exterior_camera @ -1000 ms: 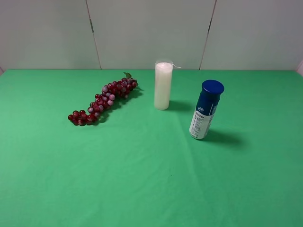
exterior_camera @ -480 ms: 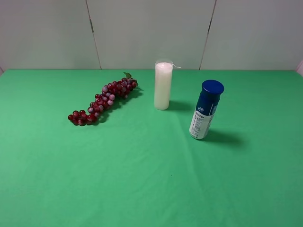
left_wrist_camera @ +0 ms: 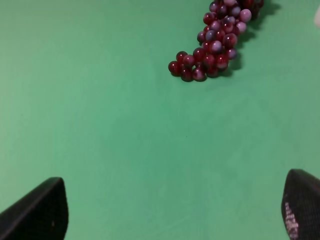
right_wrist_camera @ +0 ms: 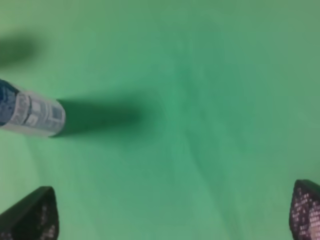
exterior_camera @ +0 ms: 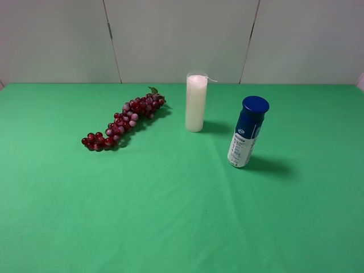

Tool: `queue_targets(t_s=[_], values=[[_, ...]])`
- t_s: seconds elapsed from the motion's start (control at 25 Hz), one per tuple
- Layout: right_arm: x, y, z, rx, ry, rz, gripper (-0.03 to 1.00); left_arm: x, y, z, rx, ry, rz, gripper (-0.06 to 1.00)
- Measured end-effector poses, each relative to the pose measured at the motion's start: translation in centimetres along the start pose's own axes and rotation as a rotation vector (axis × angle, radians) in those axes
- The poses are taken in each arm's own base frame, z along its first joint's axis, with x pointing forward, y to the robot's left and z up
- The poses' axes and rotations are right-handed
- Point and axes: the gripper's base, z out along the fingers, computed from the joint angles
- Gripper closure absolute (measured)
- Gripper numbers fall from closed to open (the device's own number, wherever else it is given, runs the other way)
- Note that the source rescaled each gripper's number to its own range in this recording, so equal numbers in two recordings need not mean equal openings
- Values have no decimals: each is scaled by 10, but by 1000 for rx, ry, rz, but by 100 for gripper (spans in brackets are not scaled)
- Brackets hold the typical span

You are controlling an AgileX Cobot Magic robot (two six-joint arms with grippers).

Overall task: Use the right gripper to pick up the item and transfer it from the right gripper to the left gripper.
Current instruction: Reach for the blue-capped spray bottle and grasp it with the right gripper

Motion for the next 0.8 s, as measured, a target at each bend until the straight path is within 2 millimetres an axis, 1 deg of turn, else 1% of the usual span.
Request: queue_targets(t_s=[0.12,0.32,0.4,0.68,0.8], values=[[-23,14,10,-11,62,-63,-3,0,0,0,0,0,0,15],[-51,43,27,5,155,-149,-3,0,0,0,0,0,0,15],[-60,54,33,3,164,-176,-3,0,0,0,0,0,0,15],[-78,108,55,-59,209,-289,-3,0,0,0,0,0,0,15],[-86,131,72,-71,236,-329,-3,0,0,0,0,0,0,15]])
